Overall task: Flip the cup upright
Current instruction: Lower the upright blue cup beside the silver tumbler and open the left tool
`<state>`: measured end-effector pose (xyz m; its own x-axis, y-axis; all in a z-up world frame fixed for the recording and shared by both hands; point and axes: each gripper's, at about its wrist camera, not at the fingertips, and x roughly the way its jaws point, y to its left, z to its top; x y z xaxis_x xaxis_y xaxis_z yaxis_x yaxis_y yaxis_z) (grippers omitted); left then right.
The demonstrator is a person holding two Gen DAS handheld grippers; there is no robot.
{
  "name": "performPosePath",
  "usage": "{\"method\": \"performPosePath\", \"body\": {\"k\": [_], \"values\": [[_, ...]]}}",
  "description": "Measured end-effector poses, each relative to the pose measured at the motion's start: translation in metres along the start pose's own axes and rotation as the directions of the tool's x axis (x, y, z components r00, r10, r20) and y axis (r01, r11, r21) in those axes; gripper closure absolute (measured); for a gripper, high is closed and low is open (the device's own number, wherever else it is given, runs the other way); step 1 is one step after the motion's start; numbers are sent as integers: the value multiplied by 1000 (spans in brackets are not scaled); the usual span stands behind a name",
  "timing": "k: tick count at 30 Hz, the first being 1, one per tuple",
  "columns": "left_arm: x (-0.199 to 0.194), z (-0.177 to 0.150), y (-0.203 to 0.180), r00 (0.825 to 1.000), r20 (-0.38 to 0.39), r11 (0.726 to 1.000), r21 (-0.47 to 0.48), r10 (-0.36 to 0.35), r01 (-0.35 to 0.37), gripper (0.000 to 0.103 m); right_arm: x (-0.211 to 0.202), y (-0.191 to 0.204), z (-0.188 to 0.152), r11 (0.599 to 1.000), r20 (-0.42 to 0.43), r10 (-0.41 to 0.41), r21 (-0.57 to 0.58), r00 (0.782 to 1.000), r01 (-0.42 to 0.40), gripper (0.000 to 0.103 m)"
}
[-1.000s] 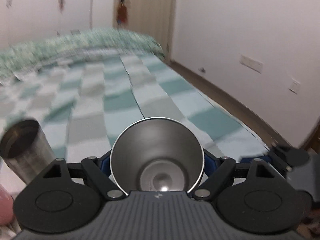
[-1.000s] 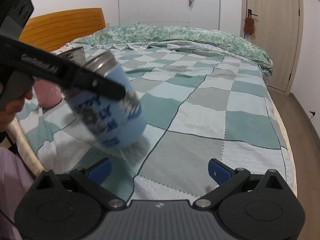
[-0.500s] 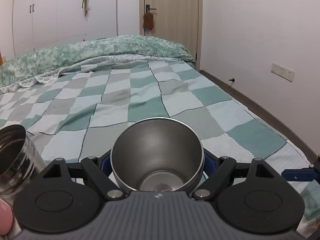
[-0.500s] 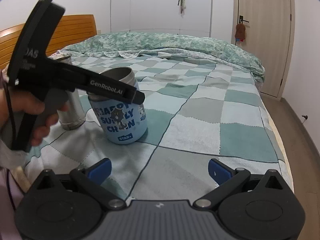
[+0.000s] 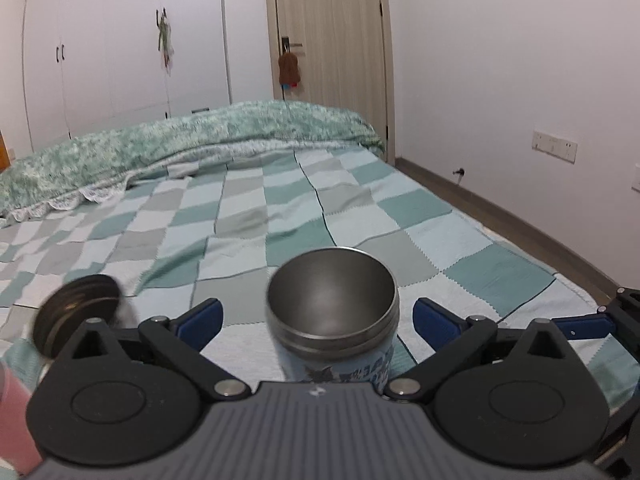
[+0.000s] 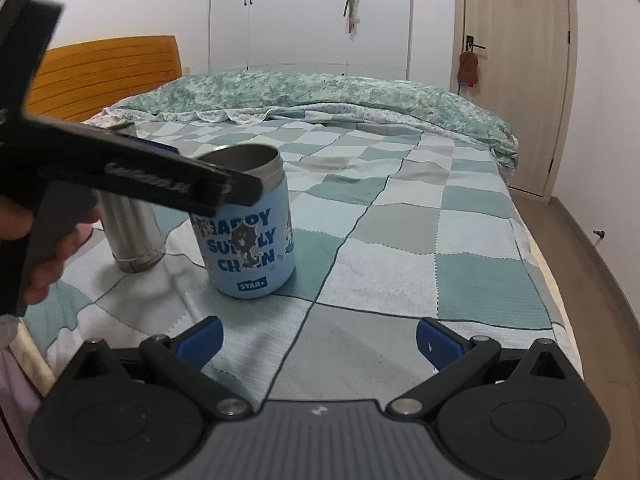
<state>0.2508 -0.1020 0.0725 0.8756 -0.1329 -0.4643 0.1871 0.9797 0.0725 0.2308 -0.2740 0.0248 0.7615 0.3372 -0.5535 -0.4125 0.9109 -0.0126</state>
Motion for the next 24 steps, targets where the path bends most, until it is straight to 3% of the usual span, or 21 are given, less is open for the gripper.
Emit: {"method": "performPosePath", "body": {"k": [13, 24], "values": [[-107, -13, 38, 995, 104, 999, -45, -8, 12, 0, -62, 57, -1, 1000, 65, -24, 6, 998, 24, 0], [-196, -73, 84, 986, 151, 996, -58, 72, -64, 0, -104, 118, -29, 995, 155, -72, 78, 985, 60, 0]]}}
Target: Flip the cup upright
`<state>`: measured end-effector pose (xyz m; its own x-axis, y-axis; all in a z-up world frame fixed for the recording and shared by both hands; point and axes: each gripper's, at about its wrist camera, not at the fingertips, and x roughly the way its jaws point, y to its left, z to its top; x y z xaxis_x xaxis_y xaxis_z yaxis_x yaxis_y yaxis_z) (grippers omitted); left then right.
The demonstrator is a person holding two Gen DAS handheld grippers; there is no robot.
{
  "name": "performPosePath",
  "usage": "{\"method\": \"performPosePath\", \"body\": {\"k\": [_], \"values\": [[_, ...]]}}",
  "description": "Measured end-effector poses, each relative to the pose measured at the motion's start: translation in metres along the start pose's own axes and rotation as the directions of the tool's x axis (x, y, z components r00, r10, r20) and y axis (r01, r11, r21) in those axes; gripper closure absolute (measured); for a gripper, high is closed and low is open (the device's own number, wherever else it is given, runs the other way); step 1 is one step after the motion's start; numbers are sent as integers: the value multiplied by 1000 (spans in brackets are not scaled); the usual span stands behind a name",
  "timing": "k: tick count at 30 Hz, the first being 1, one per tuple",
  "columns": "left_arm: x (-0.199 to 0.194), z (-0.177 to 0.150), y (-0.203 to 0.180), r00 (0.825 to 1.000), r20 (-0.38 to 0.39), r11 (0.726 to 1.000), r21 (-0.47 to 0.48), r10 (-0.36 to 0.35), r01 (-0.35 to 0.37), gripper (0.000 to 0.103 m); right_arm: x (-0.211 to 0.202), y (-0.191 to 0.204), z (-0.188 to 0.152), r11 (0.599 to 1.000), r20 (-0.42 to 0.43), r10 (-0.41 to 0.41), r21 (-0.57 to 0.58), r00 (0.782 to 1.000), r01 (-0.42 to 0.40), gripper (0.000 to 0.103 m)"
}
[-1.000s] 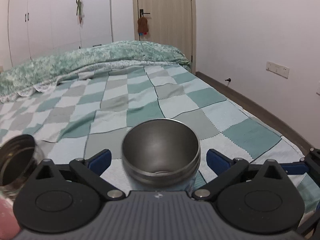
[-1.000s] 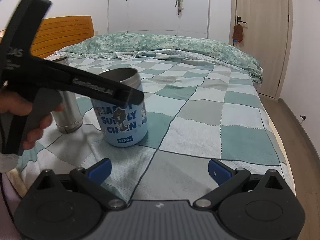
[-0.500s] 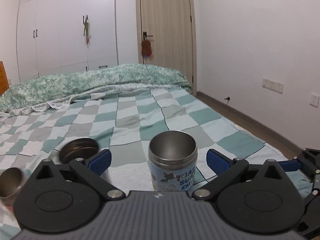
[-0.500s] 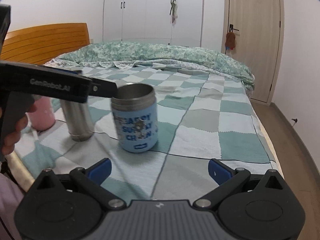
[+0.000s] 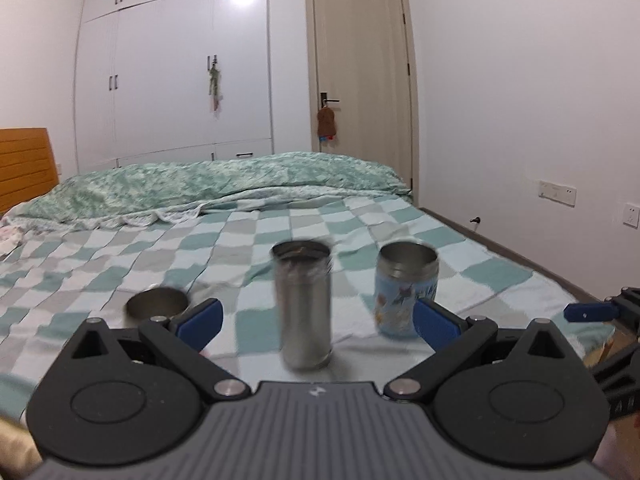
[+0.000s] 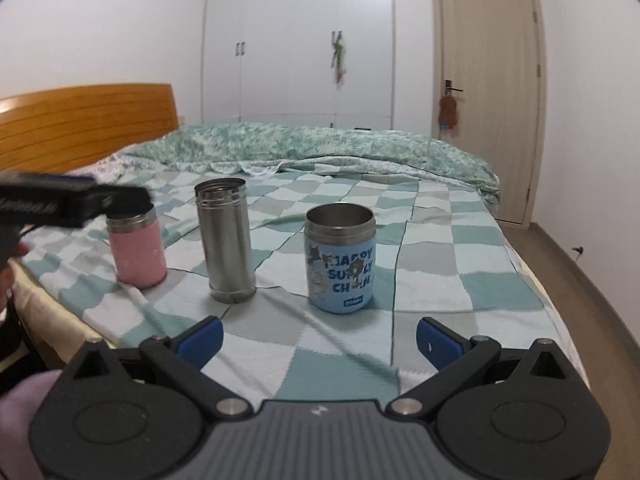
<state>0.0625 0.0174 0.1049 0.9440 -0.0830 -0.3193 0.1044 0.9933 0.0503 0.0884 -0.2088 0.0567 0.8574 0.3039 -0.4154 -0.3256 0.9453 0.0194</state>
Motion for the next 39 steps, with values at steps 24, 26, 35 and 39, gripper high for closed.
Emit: {"method": "performPosePath", "body": {"k": [24, 26, 35, 39], "values": [[-14, -124, 7, 984, 131, 990, -90, 117, -106, 0, -2, 23, -80, 991, 215, -132, 37, 968, 127, 0], [-16, -124, 5, 983, 141, 991, -80, 121, -111, 0, -2, 24, -81, 991, 221, -131, 31, 966, 127, 0], [-18, -125, -2, 980, 166, 993, -41, 113, -107, 0, -3, 24, -82, 991, 231, -137, 35, 963, 132, 0], [-19, -126, -2, 979, 175, 994, -40, 104, -98, 0, -3, 24, -82, 991, 232, -137, 35, 963, 133, 0]]}}
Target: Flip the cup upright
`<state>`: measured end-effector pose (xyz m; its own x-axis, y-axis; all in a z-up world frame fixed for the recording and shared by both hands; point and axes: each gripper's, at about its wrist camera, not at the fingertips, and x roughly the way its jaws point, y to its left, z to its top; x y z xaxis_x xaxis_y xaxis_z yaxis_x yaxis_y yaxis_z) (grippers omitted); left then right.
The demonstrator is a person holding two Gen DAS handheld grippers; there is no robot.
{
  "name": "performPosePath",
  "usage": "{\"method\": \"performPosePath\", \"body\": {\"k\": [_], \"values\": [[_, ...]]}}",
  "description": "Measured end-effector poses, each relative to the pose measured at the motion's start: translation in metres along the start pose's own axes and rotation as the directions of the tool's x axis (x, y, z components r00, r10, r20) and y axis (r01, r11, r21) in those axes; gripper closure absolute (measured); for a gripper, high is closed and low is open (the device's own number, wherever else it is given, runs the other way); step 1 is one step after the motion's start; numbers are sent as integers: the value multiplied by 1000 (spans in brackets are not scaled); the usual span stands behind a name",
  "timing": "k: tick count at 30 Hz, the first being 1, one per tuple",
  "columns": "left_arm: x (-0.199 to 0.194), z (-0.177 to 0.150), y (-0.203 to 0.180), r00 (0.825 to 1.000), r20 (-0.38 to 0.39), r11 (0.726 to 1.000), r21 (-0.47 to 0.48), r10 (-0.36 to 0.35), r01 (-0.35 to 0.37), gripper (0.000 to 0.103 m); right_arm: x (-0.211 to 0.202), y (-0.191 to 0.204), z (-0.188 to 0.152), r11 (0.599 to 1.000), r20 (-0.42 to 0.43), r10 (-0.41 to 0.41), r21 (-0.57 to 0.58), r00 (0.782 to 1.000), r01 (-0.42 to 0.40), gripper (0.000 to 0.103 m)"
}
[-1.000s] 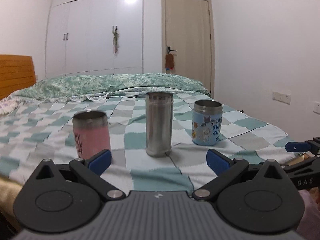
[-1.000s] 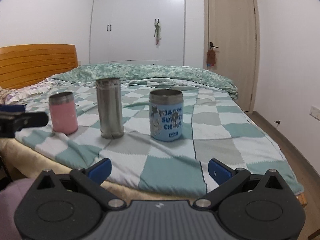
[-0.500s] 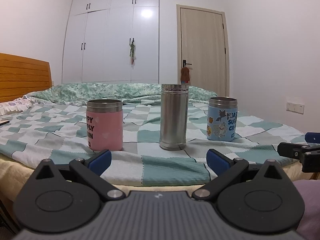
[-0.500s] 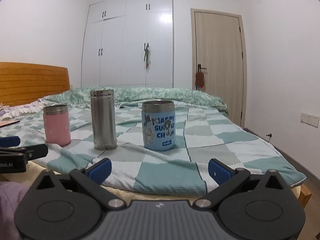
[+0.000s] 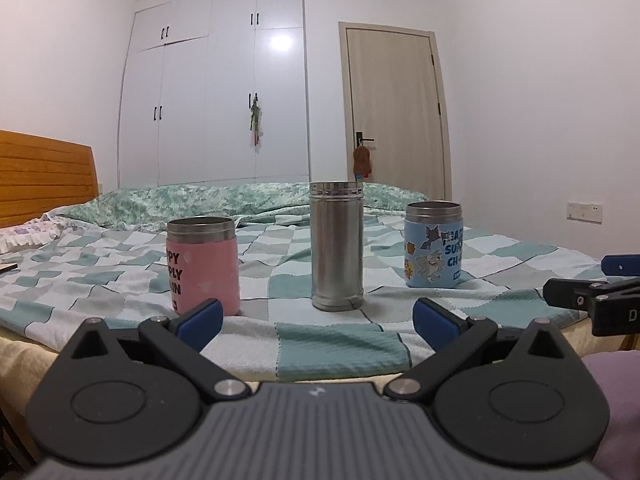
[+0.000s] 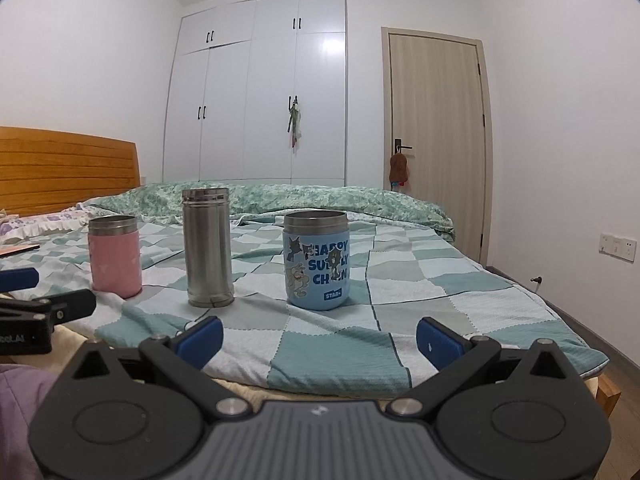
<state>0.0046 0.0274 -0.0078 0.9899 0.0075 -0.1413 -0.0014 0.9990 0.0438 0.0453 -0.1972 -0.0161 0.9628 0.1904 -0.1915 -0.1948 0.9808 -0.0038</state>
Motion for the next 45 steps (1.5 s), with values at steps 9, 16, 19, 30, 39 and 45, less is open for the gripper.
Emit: {"method": "performPosePath", "body": {"k": [9, 16, 19, 30, 39, 45], "values": [[-2, 0, 1, 1000, 8, 1000, 0, -8, 8, 0, -1, 0, -1, 1000, 6, 0, -5, 1000, 0, 0], [-3, 0, 0, 1000, 18, 1000, 2, -6, 6, 0, -1, 0, -1, 1000, 7, -1, -7, 1000, 1, 0], [-4, 0, 0, 1000, 20, 1000, 3, -5, 5, 0, -1, 0, -1, 1000, 7, -1, -6, 1000, 1, 0], [-5, -1, 0, 999, 32, 1000, 4, 1, -1, 0, -2, 1, -1, 1000, 11, -1, -9, 1000, 1, 0], [-6, -1, -1, 999, 36, 1000, 6, 1, -2, 0, -2, 0, 0, 1000, 14, -1, -11, 1000, 1, 0], [-7, -1, -1, 999, 38, 1000, 5, -2, 2, 0, -2, 0, 0, 1000, 15, -1, -11, 1000, 1, 0]]}}
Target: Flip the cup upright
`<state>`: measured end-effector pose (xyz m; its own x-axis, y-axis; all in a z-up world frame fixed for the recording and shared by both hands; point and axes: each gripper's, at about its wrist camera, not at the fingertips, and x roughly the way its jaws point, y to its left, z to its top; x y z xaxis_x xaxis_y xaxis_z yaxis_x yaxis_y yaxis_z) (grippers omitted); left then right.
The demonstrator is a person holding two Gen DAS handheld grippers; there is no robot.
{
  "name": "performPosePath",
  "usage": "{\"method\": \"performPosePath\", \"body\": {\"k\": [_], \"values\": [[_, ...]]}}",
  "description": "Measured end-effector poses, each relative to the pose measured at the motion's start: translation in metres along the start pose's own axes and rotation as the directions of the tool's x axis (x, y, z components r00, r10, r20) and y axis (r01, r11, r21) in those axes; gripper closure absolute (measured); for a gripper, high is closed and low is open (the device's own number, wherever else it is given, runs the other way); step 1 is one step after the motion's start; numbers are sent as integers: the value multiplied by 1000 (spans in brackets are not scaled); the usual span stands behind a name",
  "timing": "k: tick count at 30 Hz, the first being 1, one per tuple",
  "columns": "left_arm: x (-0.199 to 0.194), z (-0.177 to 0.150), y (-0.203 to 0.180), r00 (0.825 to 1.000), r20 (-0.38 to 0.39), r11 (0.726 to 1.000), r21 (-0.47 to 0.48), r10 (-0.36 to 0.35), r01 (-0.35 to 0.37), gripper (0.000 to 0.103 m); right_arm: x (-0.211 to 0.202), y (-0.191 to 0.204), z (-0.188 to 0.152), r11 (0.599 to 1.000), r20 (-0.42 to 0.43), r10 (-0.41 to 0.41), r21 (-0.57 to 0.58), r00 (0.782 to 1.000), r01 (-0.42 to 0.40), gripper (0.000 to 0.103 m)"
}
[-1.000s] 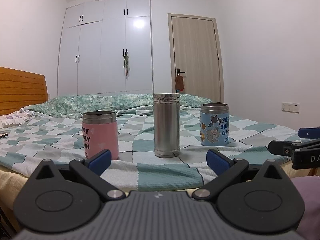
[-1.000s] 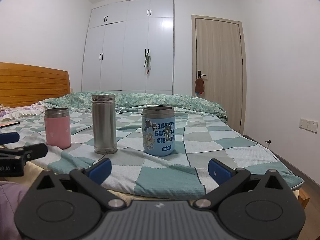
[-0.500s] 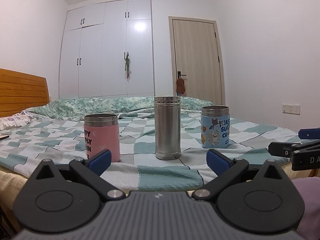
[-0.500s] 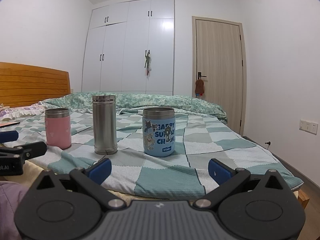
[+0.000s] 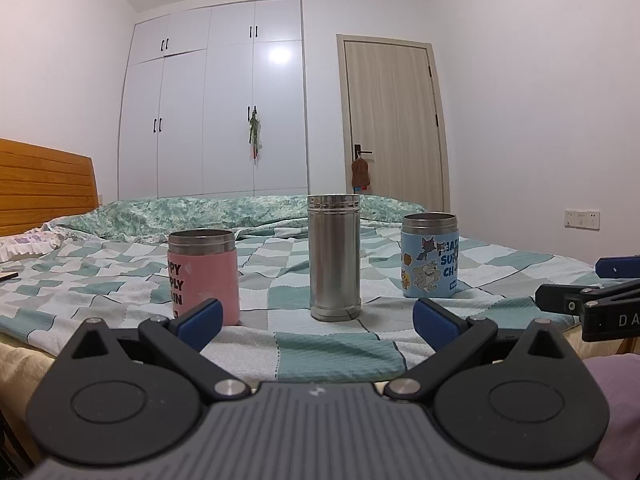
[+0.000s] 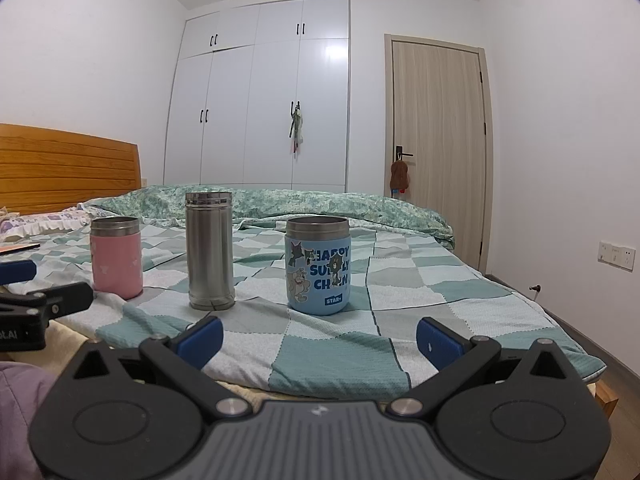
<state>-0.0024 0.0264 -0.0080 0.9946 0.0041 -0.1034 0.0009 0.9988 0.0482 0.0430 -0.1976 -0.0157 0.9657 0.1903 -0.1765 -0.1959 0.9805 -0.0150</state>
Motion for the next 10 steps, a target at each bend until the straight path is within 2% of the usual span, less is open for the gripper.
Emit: {"method": "performPosePath", "body": {"k": [10], "values": [[-3, 0, 1, 1000, 14, 1000, -6, -18, 18, 0, -1, -2, 0, 1000, 7, 0, -4, 1000, 0, 0]]}}
